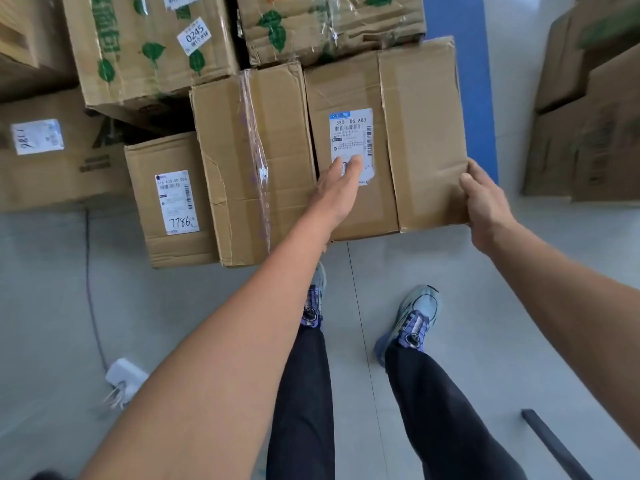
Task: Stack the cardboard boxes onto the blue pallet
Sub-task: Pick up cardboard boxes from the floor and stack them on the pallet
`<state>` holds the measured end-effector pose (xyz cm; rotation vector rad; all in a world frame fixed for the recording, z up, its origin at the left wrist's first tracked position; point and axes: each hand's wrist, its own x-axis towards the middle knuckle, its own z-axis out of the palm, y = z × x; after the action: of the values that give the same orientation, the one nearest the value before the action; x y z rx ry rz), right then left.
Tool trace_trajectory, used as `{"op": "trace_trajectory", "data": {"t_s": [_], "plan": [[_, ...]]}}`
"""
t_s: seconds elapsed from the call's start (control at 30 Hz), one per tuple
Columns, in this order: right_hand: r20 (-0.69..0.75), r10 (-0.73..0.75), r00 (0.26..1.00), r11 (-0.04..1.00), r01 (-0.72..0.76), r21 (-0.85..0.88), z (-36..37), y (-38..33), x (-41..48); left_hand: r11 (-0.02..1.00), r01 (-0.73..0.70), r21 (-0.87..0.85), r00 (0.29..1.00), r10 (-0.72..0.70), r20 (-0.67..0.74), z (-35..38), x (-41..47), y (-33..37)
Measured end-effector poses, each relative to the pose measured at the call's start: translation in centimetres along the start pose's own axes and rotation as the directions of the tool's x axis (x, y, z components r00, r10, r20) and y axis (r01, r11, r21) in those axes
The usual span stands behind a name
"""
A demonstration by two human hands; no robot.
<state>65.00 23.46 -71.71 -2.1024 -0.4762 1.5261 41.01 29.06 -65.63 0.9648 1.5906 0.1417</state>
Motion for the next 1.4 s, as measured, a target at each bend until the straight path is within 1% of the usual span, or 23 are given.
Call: {"op": "trace_trajectory", "data": {"t_s": [0.1,0.2,0.33,0.43,0.67,0.77,0.9,0.97,1.03,1.23,1.4], "plan": [[-0.010,0.022,1.000,0.999,-0.022,-0.048,-0.1,-0.2,-0.3,0.999,0.016,0.048,1.000,-0.018,0.026,0.4,0.0,-0.6],[-0.017,0.040,0.999,0.998,-0.041,-0.048,0.0,-0.2,-0.8,0.994,0.012,0.111,0.999,-0.016,0.038,1.0,-0.4,-0.8],[-0.008,0.050,0.999,0.998,-0.050,-0.028,0.1,-0.5,-0.9,0.994,0.003,0.112,0.998,-0.009,0.056,1.9,-1.0,-1.4],[-0.008,0.034,0.999,0.998,-0.035,-0.043,0.1,-0.2,-1.0,0.988,-0.016,0.155,0.998,0.005,0.066,2.7,-1.3,-2.2],[-0.014,-0.017,1.000,1.000,0.017,-0.004,-0.3,0.4,-0.7,0.999,-0.006,0.050,0.999,0.003,0.049,2.4,-1.2,-2.3],[-0.014,-0.043,0.999,0.999,0.043,0.004,-0.2,0.9,-0.6,0.999,0.007,0.038,0.999,-0.009,0.042,2.5,-1.5,-2.8],[0.032,-0.021,0.999,0.999,0.022,-0.028,-0.4,0.6,-1.0,1.000,0.013,0.022,0.999,-0.014,0.038,2.3,-1.6,-2.7],[0.028,-0.019,0.999,1.000,0.020,-0.022,-0.8,0.2,-1.7,0.998,0.008,-0.057,0.999,-0.006,0.036,2.1,-2.0,-1.9],[-0.006,-0.030,1.000,0.999,0.030,0.023,-1.2,-0.5,-2.9,0.992,-0.006,-0.127,0.999,0.013,0.052,2.0,-2.9,-0.7],[-0.064,-0.117,0.991,0.985,0.124,0.119,-3.6,-4.9,-8.6,0.985,-0.020,-0.171,0.998,0.031,0.064,1.9,-7.0,5.0],[-0.108,-0.163,0.981,0.963,0.182,0.199,-5.8,-10.5,-14.9,0.982,-0.075,-0.172,0.986,0.098,0.133,0.6,-11.7,11.4]]}}
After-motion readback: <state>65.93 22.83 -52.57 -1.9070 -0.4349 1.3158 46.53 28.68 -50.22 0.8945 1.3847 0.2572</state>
